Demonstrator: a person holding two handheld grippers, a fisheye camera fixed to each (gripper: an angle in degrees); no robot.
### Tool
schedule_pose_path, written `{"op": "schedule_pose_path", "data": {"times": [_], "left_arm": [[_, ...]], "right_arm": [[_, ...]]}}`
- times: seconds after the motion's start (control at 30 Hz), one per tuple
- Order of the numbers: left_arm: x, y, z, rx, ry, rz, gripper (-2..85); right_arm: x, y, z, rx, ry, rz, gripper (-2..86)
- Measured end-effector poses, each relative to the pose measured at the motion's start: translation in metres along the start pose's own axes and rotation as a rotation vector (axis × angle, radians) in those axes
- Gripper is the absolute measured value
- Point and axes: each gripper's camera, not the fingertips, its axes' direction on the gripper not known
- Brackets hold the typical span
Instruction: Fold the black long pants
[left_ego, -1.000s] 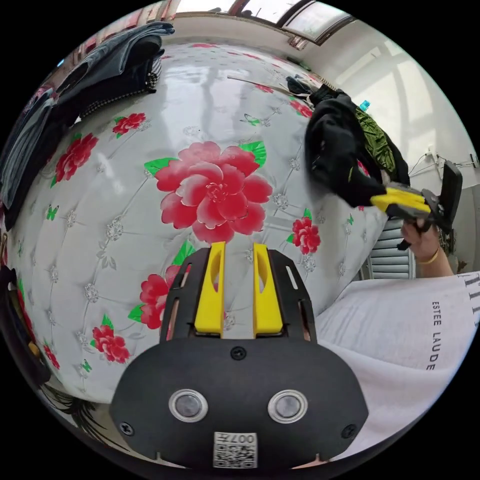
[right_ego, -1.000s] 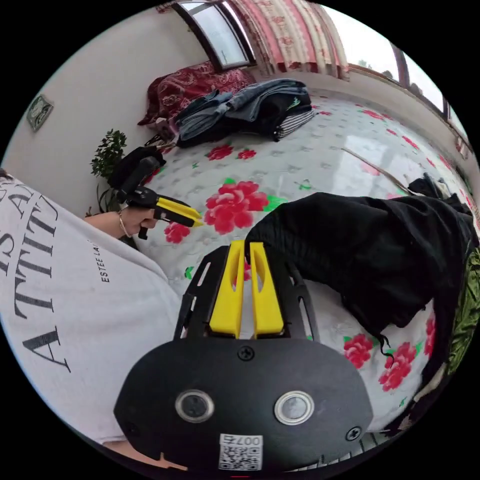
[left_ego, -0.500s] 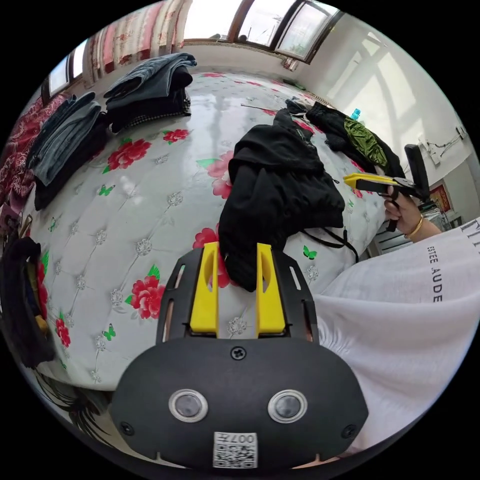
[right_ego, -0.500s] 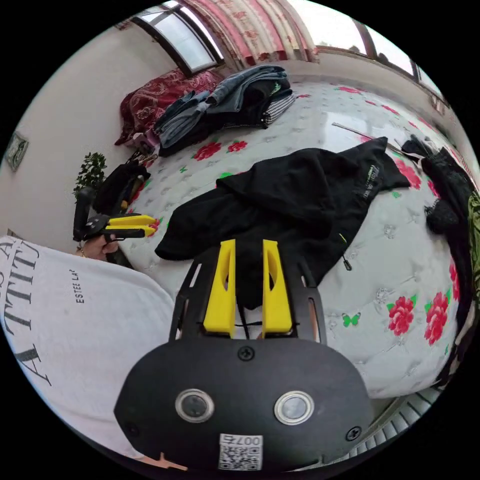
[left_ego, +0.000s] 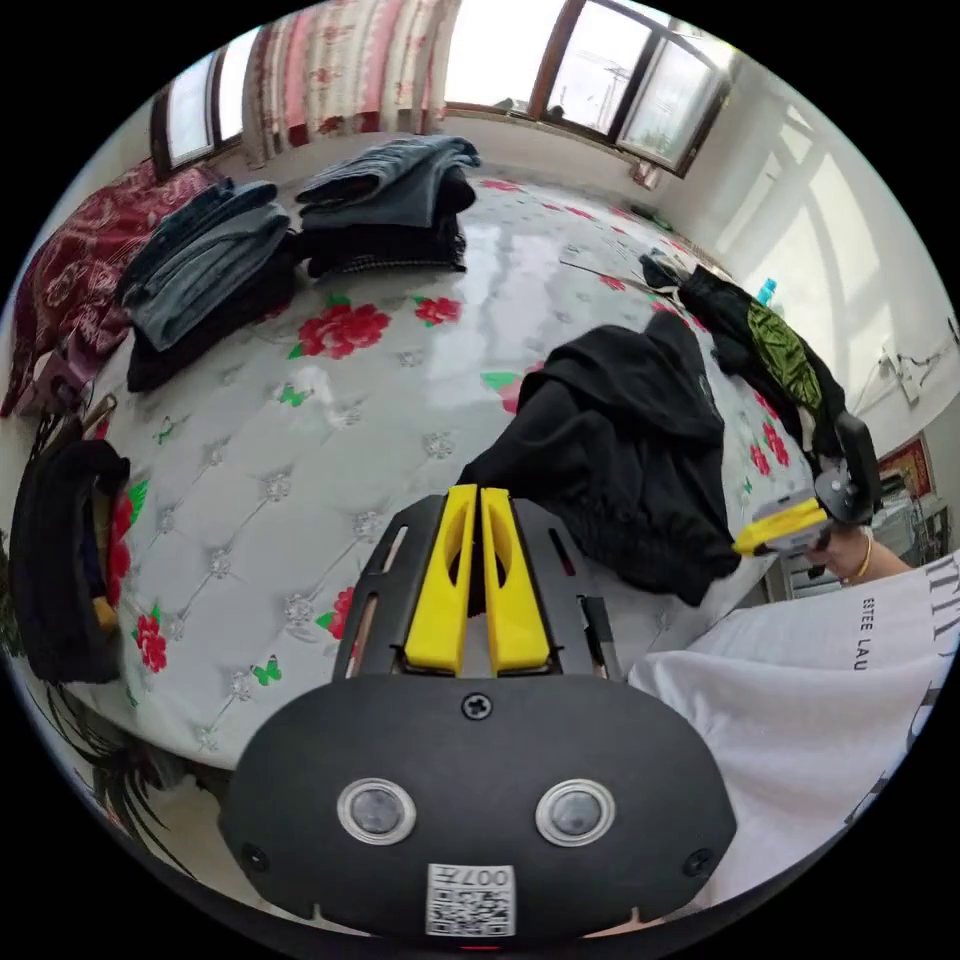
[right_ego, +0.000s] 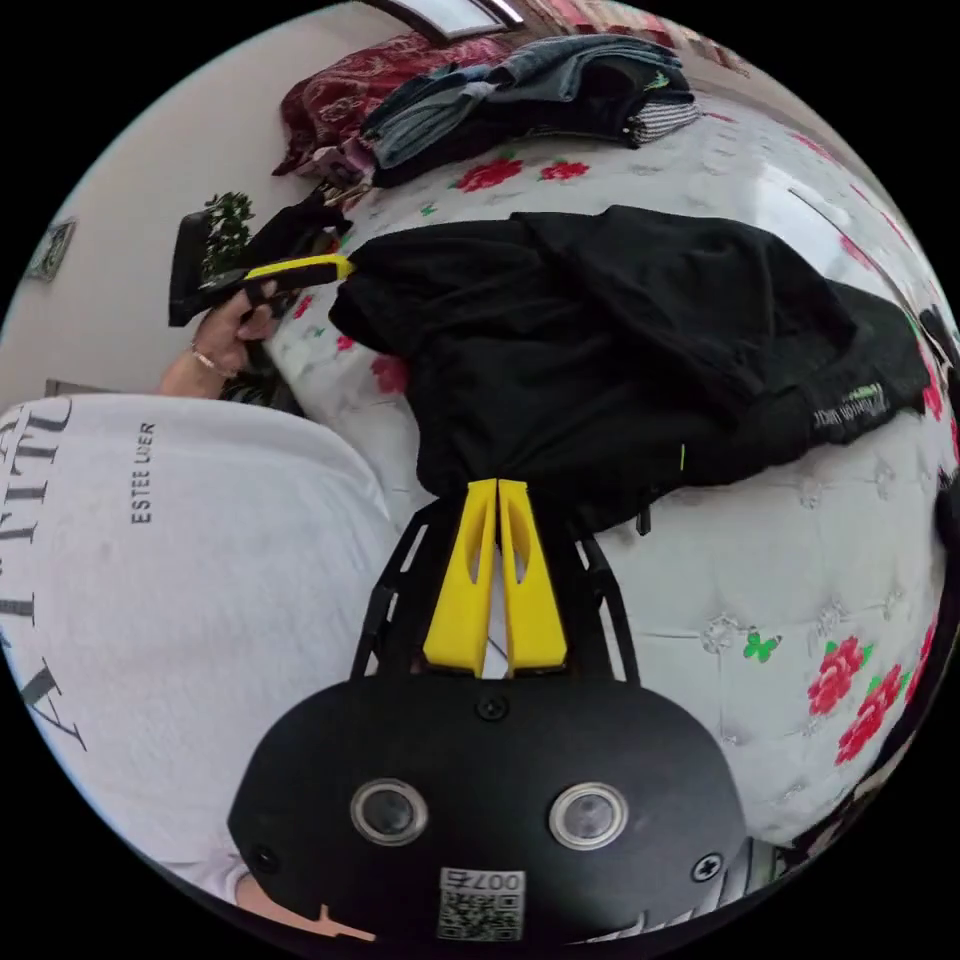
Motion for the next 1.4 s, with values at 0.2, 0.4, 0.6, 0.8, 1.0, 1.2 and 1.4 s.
{"op": "schedule_pose_path", "data": {"times": [0.2,0.4,0.6,0.8,1.0,1.2,1.4], "left_arm": [[-0.111,0.000,-0.058,0.013,-0.050,-0.248,5.8],[-0.141,0.019,-0.067,0.009,0.026,-0.401,10.6],[-0.138,-0.052,-0.022,-0.034,0.010,-0.428,12.5],[-0.106,-0.142,0.000,-0.059,-0.020,-0.373,-0.4],[-0.055,-0.276,-0.127,0.253,-0.088,-0.130,-0.7],[-0.048,-0.306,-0.107,0.240,-0.073,-0.212,4.6],[0.019,-0.192,0.035,-0.078,0.144,-0.295,10.6]], "right_arm": [[-0.071,-0.011,-0.017,0.015,-0.076,-0.288,4.6],[-0.011,-0.045,-0.041,0.161,0.086,-0.067,8.7],[0.007,-0.095,0.058,-0.155,0.141,-0.047,2.0],[0.027,-0.125,-0.119,0.220,0.115,-0.075,0.1],[0.058,-0.209,-0.321,0.565,0.386,-0.053,0.8],[0.147,-0.314,-0.371,0.564,0.422,0.185,6.0],[0.235,-0.244,-0.299,0.425,0.364,0.290,8.1]]}}
